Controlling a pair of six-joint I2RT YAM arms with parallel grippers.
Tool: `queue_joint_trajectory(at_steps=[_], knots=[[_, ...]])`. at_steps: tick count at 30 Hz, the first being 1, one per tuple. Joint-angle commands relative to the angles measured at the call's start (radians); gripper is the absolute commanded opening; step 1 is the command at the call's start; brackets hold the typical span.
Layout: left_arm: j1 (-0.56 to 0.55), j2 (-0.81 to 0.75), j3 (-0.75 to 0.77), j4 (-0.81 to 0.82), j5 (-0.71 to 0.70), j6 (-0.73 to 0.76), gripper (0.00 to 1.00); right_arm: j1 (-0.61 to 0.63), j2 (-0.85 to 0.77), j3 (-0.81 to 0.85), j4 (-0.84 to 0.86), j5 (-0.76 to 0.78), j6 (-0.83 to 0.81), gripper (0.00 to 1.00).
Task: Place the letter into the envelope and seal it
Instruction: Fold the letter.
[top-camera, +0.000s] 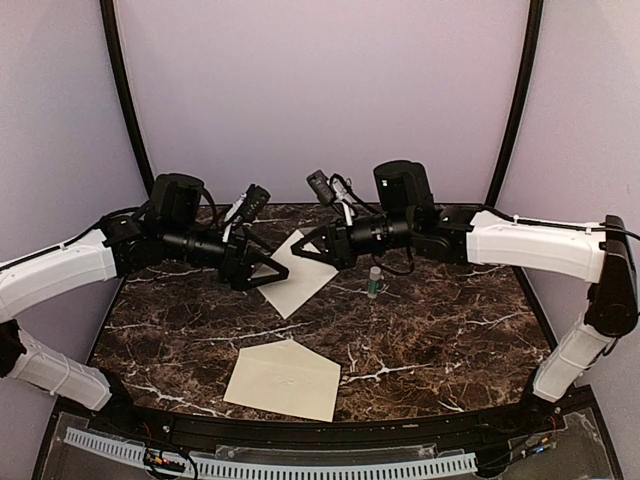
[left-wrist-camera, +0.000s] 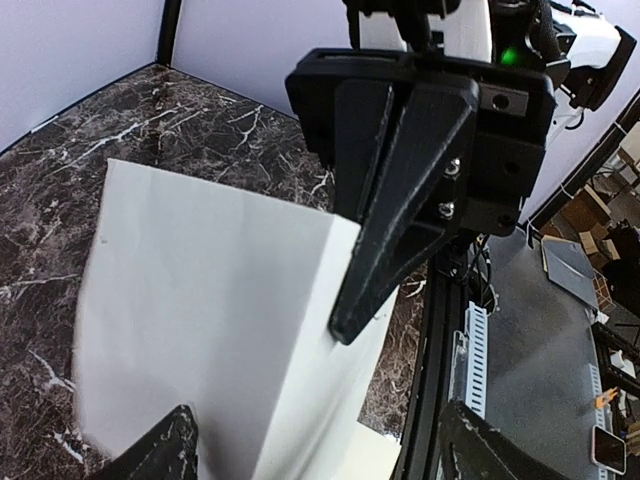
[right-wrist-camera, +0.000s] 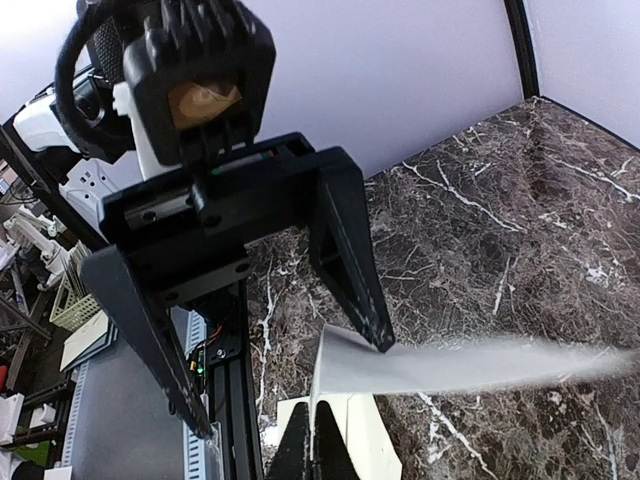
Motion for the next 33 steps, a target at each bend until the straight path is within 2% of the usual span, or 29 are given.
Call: queue_joint_trajectory(at_steps=[1, 3, 5, 7, 11, 16, 20, 22, 25, 29, 33], knots=[[-0.027, 0.009, 0.030, -0.031, 0.014, 0.039, 0.81, 0.013, 0.030, 0.049, 0.039, 0.021, 0.000, 0.00], [-0.029, 0.016, 0.034, -0.038, 0.003, 0.048, 0.74, 0.015, 0.038, 0.055, 0.034, 0.018, -0.005, 0.00], [-0.030, 0.020, 0.036, -0.044, -0.006, 0.052, 0.57, 0.015, 0.041, 0.056, 0.030, 0.014, -0.009, 0.00], [-0.030, 0.021, 0.035, -0.050, -0.012, 0.052, 0.48, 0.014, 0.040, 0.057, 0.026, 0.009, -0.014, 0.00], [-0.030, 0.022, 0.040, -0.064, -0.021, 0.082, 0.38, 0.015, 0.044, 0.063, 0.001, 0.005, -0.036, 0.00], [-0.030, 0.027, 0.047, -0.082, -0.014, 0.091, 0.30, 0.014, 0.055, 0.076, -0.043, -0.015, -0.062, 0.00], [-0.030, 0.032, 0.047, -0.085, 0.002, 0.088, 0.09, 0.014, 0.060, 0.084, -0.057, -0.018, -0.077, 0.00], [-0.030, 0.034, 0.043, -0.085, 0.003, 0.084, 0.02, 0.013, 0.060, 0.087, -0.063, -0.013, -0.081, 0.00], [-0.029, 0.034, 0.031, -0.079, -0.006, 0.075, 0.00, 0.005, 0.039, 0.090, -0.090, -0.002, -0.097, 0.01], [-0.030, 0.034, 0.015, -0.075, -0.013, 0.071, 0.00, -0.021, -0.048, 0.035, -0.071, 0.014, -0.106, 0.28], [-0.029, 0.037, 0.015, -0.054, 0.066, 0.064, 0.00, -0.042, -0.116, -0.007, -0.054, 0.016, -0.112, 0.55]])
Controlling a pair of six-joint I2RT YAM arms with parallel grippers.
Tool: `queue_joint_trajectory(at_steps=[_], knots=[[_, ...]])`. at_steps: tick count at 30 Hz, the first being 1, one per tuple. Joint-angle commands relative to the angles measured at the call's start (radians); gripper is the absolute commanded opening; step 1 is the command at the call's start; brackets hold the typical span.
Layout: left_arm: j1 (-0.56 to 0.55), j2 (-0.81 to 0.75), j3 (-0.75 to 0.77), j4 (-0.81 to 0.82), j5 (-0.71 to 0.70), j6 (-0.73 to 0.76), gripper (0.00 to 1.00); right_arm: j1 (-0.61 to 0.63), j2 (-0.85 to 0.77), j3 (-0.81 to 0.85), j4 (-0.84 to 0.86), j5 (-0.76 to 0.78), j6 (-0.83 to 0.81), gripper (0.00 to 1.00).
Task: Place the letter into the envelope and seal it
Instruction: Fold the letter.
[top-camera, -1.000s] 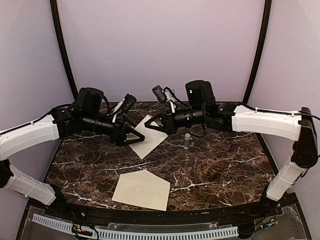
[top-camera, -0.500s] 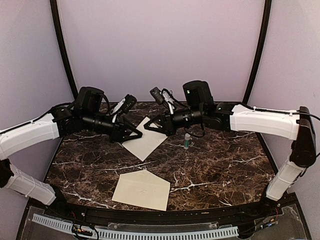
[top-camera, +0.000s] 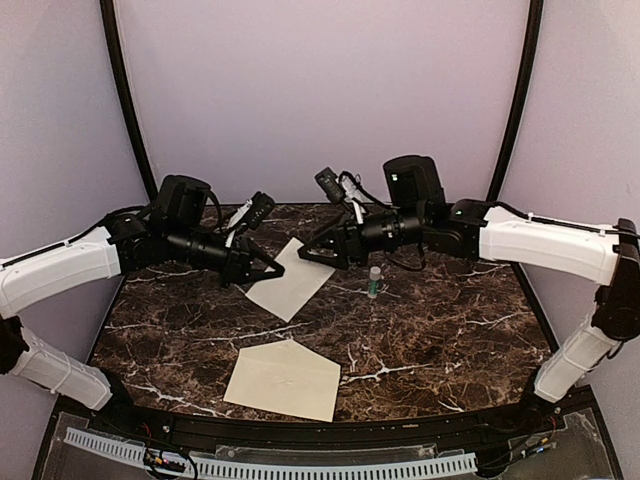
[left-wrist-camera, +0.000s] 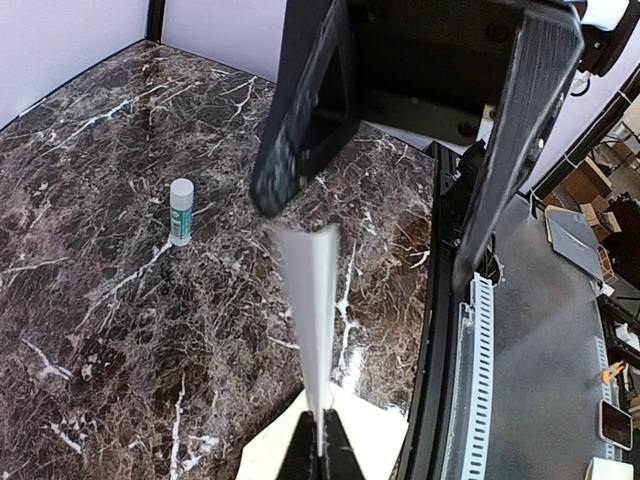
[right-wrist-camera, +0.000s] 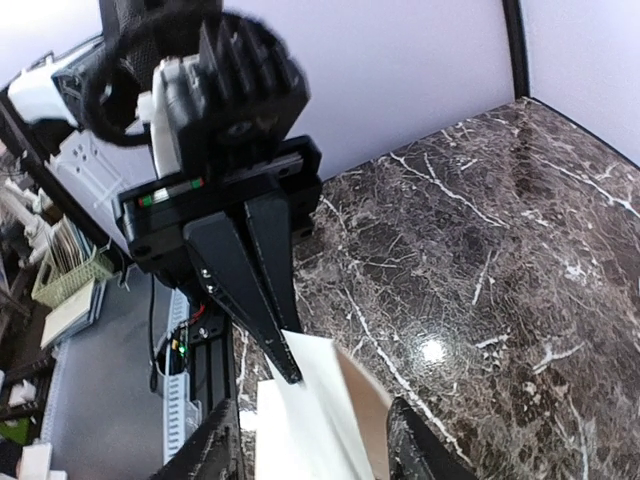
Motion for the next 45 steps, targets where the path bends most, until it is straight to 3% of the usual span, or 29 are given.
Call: queue_joint_trajectory(at_steps=[1, 7, 12, 15, 22, 26, 28, 32, 34, 36, 37, 39, 45], knots=[[-0.004, -0.001, -0.002, 0.026, 0.114, -0.009, 0.00, -0.030, -0.102, -0.028, 0.044, -0.002, -0.016, 0.60], [-0.004, 0.012, 0.029, 0.021, 0.259, -0.053, 0.00, -0.037, -0.072, 0.005, 0.033, -0.095, -0.025, 0.79], [-0.005, 0.009, 0.033, 0.008, 0.253, -0.054, 0.00, -0.034, -0.003, 0.059, -0.019, -0.185, -0.040, 0.78], [-0.004, 0.010, 0.035, 0.015, 0.260, -0.066, 0.00, -0.034, 0.006, 0.061, -0.038, -0.202, -0.043, 0.71], [-0.005, 0.019, 0.049, 0.007, 0.262, -0.060, 0.00, -0.032, -0.005, 0.036, -0.041, -0.240, -0.038, 0.24], [-0.005, 0.025, 0.060, -0.004, 0.266, -0.056, 0.00, -0.032, -0.012, 0.026, -0.046, -0.253, -0.035, 0.06], [-0.005, 0.024, 0.060, -0.008, 0.260, -0.051, 0.00, -0.032, -0.017, 0.021, -0.049, -0.247, -0.034, 0.00], [-0.004, 0.025, 0.058, -0.019, 0.234, -0.042, 0.01, -0.032, -0.036, 0.007, -0.035, -0.231, -0.032, 0.00], [-0.004, 0.025, 0.054, -0.024, 0.222, -0.043, 0.39, -0.032, -0.044, 0.003, -0.031, -0.225, -0.032, 0.00], [-0.005, 0.021, 0.046, -0.033, 0.214, -0.043, 0.56, -0.034, -0.053, -0.001, -0.032, -0.218, -0.031, 0.00], [-0.003, 0.018, 0.043, -0.040, 0.204, -0.042, 0.58, -0.034, -0.056, -0.004, -0.032, -0.214, -0.033, 0.00], [-0.004, 0.010, 0.032, -0.054, 0.189, -0.038, 0.55, -0.034, -0.063, -0.010, -0.032, -0.212, -0.033, 0.00], [0.003, -0.021, 0.000, -0.058, 0.184, -0.049, 0.20, -0.036, -0.060, -0.019, -0.048, -0.216, -0.035, 0.00]])
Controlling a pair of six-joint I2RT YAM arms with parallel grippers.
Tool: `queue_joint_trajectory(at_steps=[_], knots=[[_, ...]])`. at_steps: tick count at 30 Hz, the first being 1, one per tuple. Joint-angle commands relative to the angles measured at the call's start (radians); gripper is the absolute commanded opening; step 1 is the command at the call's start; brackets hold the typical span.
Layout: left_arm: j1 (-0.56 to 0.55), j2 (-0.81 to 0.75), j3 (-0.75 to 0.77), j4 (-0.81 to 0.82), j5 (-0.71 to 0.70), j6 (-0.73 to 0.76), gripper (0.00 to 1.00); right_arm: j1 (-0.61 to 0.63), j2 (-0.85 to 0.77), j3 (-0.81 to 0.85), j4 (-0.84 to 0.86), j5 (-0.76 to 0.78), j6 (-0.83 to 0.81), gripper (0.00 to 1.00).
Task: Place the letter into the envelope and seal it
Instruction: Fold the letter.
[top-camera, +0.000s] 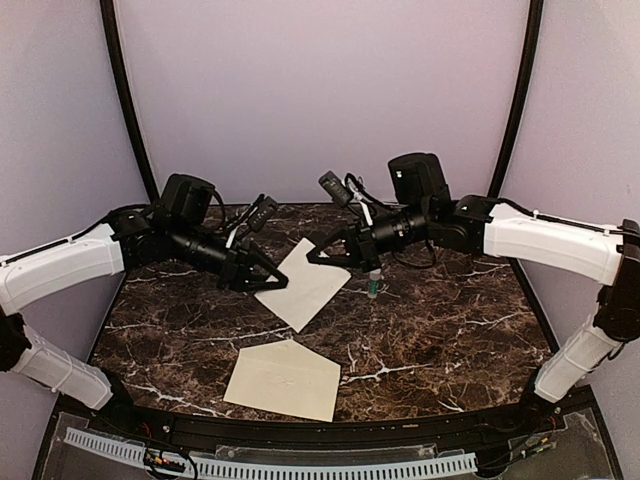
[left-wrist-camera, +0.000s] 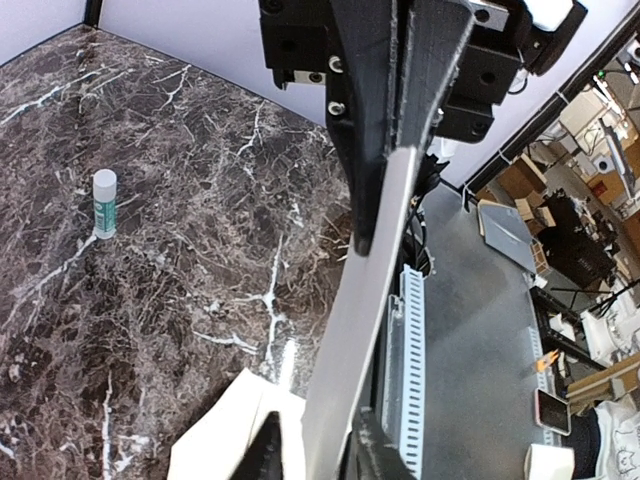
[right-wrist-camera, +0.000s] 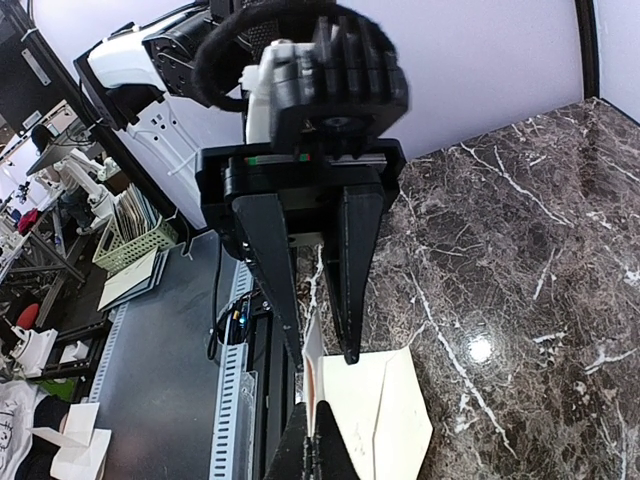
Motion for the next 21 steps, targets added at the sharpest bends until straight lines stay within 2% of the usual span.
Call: queue_joint_trajectory(at_steps=[1, 3, 4, 7, 9, 11, 13, 15, 20, 21], knots=[[0.004, -0.053, -0.034, -0.018, 0.000, -0.002, 0.11, -0.002, -0.023, -0.016, 0.015, -0.002, -0.002, 0.00], [0.005, -0.057, -0.039, -0.015, 0.005, -0.005, 0.01, -0.003, -0.026, -0.019, 0.020, -0.006, 0.000, 0.00], [0.007, -0.059, -0.042, -0.012, 0.003, -0.005, 0.00, -0.004, -0.029, -0.024, 0.023, -0.006, 0.003, 0.01], [0.009, -0.081, -0.057, 0.010, -0.011, -0.011, 0.00, -0.010, -0.047, -0.047, 0.041, -0.006, 0.008, 0.27], [0.015, -0.097, -0.071, 0.035, -0.014, -0.016, 0.00, -0.021, -0.057, -0.069, 0.050, -0.005, 0.011, 0.32], [0.023, -0.108, -0.078, 0.047, -0.012, -0.023, 0.00, -0.034, -0.062, -0.090, 0.066, -0.025, 0.023, 0.32], [0.028, -0.111, -0.079, 0.048, -0.002, -0.024, 0.00, -0.041, -0.068, -0.106, 0.080, -0.033, 0.031, 0.31], [0.031, -0.110, -0.078, 0.040, 0.004, -0.026, 0.00, -0.043, -0.069, -0.111, 0.083, -0.033, 0.034, 0.25], [0.033, -0.112, -0.085, 0.040, 0.004, -0.027, 0.00, -0.046, -0.070, -0.116, 0.099, -0.030, 0.041, 0.00], [0.033, -0.112, -0.087, 0.042, 0.002, -0.026, 0.00, -0.048, -0.073, -0.118, 0.103, -0.031, 0.042, 0.00]])
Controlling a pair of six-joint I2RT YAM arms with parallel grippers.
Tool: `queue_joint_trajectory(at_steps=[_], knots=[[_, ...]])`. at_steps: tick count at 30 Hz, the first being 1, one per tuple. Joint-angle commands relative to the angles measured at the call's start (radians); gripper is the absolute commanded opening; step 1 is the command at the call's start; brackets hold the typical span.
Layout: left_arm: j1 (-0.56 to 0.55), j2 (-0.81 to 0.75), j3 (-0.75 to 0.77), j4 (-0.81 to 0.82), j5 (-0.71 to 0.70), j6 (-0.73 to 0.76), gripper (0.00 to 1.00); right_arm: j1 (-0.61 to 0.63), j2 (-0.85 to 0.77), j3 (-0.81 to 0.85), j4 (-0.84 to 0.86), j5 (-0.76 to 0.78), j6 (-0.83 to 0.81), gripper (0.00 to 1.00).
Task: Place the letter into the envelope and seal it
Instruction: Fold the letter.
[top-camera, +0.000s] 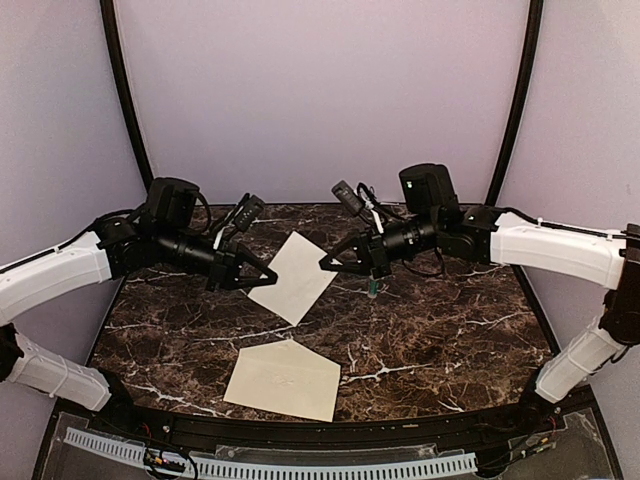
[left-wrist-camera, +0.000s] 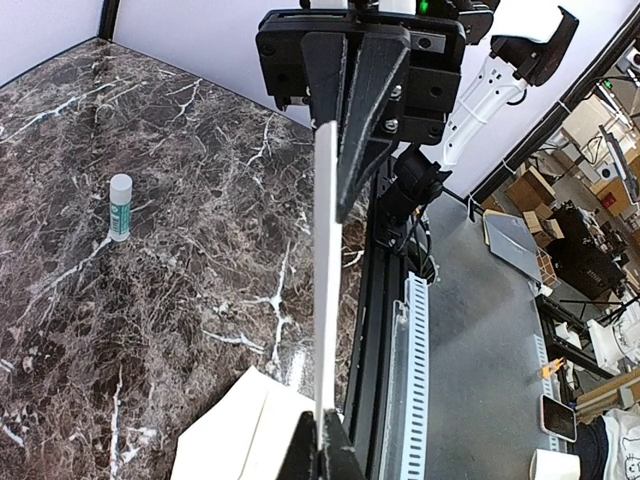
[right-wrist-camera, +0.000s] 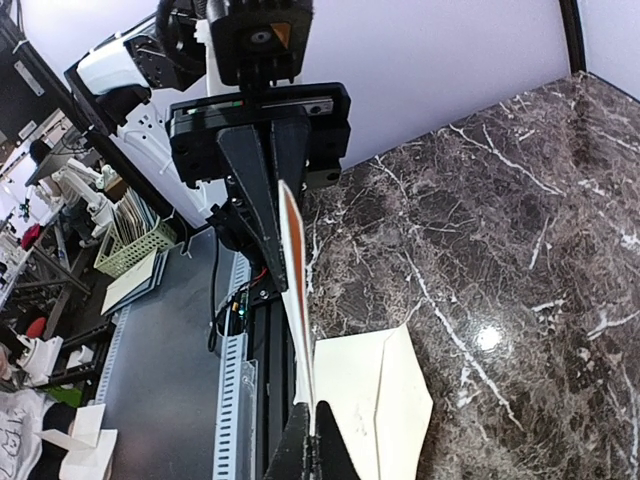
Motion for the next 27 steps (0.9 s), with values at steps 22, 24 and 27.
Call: queue_joint_trajectory(at_steps=[22, 24, 27], knots=[[0.011, 0.127, 0.085, 0.168, 0.129, -0.101, 0.29, 0.011, 0.075, 0.074, 0.009, -0.089, -0.019, 0.00], [0.011, 0.123, 0.081, 0.175, 0.135, -0.102, 0.09, 0.011, 0.077, 0.077, 0.009, -0.081, -0.021, 0.00], [0.010, 0.109, 0.058, 0.213, 0.113, -0.120, 0.00, 0.011, 0.061, 0.062, 0.051, -0.052, -0.011, 0.30]])
